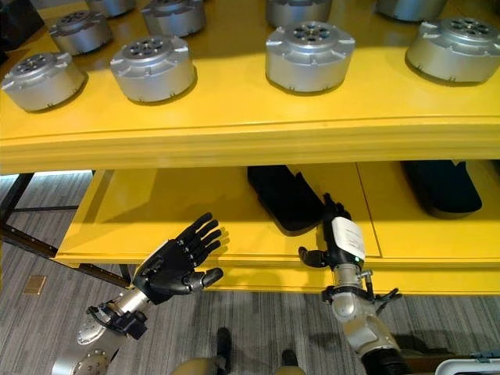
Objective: Move parts from the plastic box to the shelf.
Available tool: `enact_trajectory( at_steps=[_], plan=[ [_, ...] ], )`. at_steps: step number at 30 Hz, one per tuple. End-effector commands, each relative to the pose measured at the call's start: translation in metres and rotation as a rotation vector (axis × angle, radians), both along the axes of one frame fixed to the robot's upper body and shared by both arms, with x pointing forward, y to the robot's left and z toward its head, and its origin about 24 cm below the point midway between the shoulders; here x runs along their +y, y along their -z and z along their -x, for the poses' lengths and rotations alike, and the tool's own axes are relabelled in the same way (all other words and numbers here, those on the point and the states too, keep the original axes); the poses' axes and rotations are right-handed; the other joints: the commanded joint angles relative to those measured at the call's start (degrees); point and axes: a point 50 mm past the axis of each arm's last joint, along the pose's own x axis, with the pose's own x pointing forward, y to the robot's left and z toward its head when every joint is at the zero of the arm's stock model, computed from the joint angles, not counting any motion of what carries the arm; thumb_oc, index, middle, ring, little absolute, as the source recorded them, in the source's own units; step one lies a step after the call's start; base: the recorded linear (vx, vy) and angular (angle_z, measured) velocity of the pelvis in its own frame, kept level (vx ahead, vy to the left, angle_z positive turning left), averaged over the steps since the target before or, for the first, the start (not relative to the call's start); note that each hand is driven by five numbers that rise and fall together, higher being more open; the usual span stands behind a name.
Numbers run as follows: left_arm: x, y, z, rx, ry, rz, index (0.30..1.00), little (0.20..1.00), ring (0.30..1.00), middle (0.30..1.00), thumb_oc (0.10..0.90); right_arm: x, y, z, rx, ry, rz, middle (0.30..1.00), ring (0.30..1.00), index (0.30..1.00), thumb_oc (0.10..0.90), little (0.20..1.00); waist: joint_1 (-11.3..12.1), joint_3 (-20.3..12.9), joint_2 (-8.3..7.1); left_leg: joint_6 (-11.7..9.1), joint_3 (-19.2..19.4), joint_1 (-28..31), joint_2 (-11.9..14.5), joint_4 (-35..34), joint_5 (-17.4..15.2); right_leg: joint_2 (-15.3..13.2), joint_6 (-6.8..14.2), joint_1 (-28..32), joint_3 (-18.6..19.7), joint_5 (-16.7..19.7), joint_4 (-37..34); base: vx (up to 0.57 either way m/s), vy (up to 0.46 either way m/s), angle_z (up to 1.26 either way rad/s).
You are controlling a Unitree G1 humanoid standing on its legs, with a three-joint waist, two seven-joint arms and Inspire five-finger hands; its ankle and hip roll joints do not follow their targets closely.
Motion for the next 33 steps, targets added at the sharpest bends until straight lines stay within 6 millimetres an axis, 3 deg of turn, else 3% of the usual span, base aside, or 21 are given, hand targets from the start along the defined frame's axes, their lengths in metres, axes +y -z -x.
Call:
enact_trajectory(
  at_steps=[1, 7, 12, 20, 33],
  plan=[
    [-0.01, -0.045, -0.007, -0.234, 0.073, 0.08, 1.0, 1.0, 1.0, 1.0, 0.9, 0.006, -0.07, -0.031, -0.292, -0.11, 0.277, 1.0, 1.0, 1.0, 0.9, 1.0, 2.37, -3.39, -2.25, 1.97, 2.46, 3.74, -2.18, 5.19, -12.38, 2.61, -1.14, -8.02, -2.15, 0.8, 4.71, 0.0, 0.0, 0.0],
    [-0.006, -0.045, -0.004, -0.221, 0.09, 0.059, 1.0, 1.0, 1.0, 1.0, 0.9, -0.007, -0.077, -0.033, -0.299, -0.116, 0.535, 1.0, 1.0, 1.0, 0.9, 1.0, 3.45, -3.7, -3.27, 1.9, 1.99, 3.7, -1.95, 5.54, -12.34, 2.64, -0.86, -7.58, -2.8, 0.72, 4.77, 0.01, -0.052, 0.04],
    [-0.004, -0.044, -0.003, -0.213, 0.093, 0.053, 1.0, 1.0, 1.0, 1.0, 0.9, -0.012, -0.078, -0.034, -0.289, -0.099, 0.592, 1.0, 1.0, 1.0, 0.9, 1.0, 3.89, -3.89, -3.58, 1.91, 1.83, 3.82, -1.85, 5.55, -12.29, 2.7, -0.83, -7.24, -3.1, 0.62, 4.74, 0.0, -0.006, 0.0],
    [0.0, -0.043, -0.002, -0.207, 0.115, 0.033, 1.0, 1.0, 1.0, 1.0, 0.9, -0.019, -0.048, -0.036, -0.021, -0.125, 0.678, 1.0, 1.0, 1.0, 0.9, 1.0, 4.95, -3.88, -4.19, 1.84, 1.37, 4.21, -1.57, 5.23, -12.03, 2.8, -0.76, -6.6, -3.68, 0.6, 4.59, 0.0, -0.027, 0.06],
    [0.0, -0.042, -0.005, -0.198, 0.136, -0.002, 1.0, 1.0, 1.0, 1.0, 0.9, -0.005, -0.028, -0.043, 0.197, -0.249, 0.741, 1.0, 1.0, 1.0, 0.9, 1.0, 6.65, -3.46, -5.22, 1.66, 0.83, 3.98, -1.13, 5.65, -11.74, 2.93, -0.89, -6.43, -4.55, 0.44, 5.16, 0.0, -0.026, 0.0]
  ],
)
